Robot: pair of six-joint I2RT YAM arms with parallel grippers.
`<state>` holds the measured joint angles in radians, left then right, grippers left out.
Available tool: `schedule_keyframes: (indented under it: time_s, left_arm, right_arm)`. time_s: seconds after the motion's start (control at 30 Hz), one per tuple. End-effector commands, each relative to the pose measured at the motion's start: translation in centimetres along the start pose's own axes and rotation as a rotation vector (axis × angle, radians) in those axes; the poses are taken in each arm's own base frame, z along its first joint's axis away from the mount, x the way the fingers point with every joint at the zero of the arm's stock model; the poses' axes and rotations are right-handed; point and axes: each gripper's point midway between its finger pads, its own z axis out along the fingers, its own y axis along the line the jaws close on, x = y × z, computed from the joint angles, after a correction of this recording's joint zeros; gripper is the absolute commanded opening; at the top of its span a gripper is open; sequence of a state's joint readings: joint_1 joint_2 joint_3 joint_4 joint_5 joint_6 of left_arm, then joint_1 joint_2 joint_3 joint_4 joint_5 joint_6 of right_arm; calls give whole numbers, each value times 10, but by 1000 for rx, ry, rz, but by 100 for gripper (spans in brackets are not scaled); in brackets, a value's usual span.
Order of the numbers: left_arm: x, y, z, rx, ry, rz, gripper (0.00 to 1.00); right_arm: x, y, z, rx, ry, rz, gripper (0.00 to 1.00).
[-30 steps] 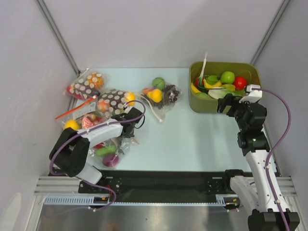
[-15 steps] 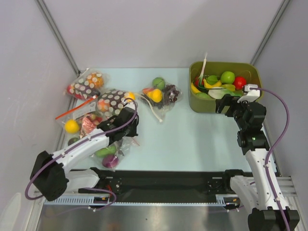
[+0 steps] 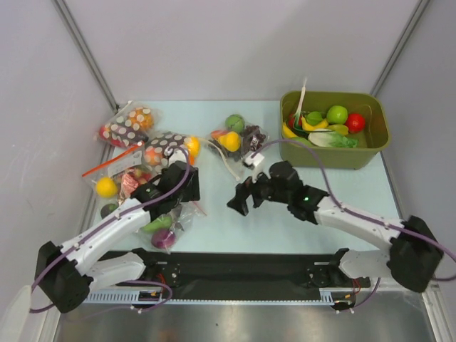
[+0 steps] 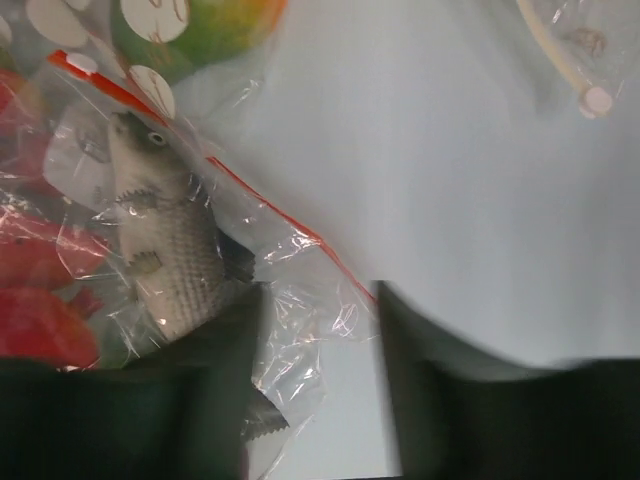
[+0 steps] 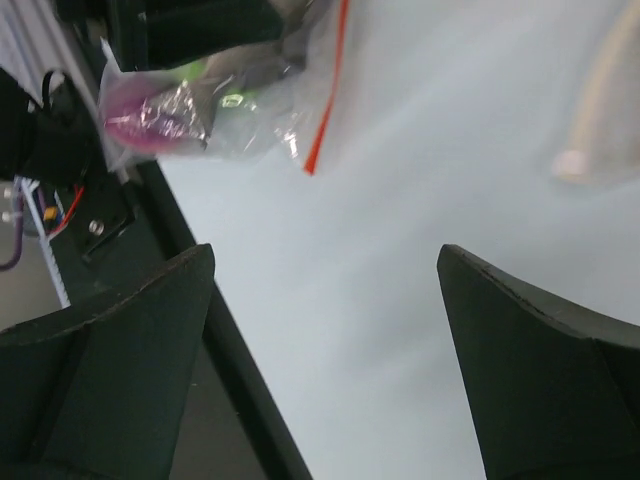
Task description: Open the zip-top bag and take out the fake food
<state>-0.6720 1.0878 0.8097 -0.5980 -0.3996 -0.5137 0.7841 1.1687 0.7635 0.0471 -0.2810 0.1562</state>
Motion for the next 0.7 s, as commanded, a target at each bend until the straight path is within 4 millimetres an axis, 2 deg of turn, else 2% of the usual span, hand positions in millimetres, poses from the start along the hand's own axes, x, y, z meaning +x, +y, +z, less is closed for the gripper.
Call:
schedule_keyframes:
  time_s: [0.0,0.03,0.07,0.1,0.13,0.23,0.27,0.3,0.33,0.37,0.47,0.5,0.57,0.6,0.67]
  left_arm:
    - [-37,11,-24,-25,-129,-79,75]
    - [-41,16,-26,-37,-143,-86,93]
    - [-43,19,-29,-40,-151,-89,99]
    - [-49,26,-33,-49,-173,-113,100]
    - [-51,29,-35,-47,-176,-117,100]
    - [-53,46,-37,-67,-188,-153,100]
    - [-54,49,-38,-72,-195,-163,100]
    - [-53,54,-39,-83,-199,-174,100]
    - [-54,56,-40,-84,-207,-180,100]
    - [-56,58,-44,-76,-224,-190,100]
    - [-57,65,-48,-84,-239,-197,100]
    - [-58,66,-49,-86,-245,-202,100]
    - [-59,67,-50,-84,-250,-198,100]
    - [-59,67,-50,-78,-249,-197,100]
    - [-61,67,-52,-70,-262,-198,100]
  right_arm:
    - [-28,40,27,-122,-83,-25,99]
    - [-21,41,40,-142,-74,-21,99]
    - [-22,49,46,-181,-72,-19,99]
    - [-20,55,51,-208,-66,-8,99]
    - [-10,55,65,-230,-41,5,99]
    - [-9,67,82,-307,-35,24,98]
    - [6,67,92,-327,0,39,98]
    - [8,67,98,-334,-2,49,98]
    - [3,69,103,-349,-22,54,98]
    - [18,67,114,-357,17,74,98]
    - [18,74,132,-401,18,83,96]
    - [32,70,143,-393,47,94,96]
    - [30,69,155,-388,42,100,95]
    - [41,64,163,-376,67,113,95]
    - [41,62,173,-371,69,118,95]
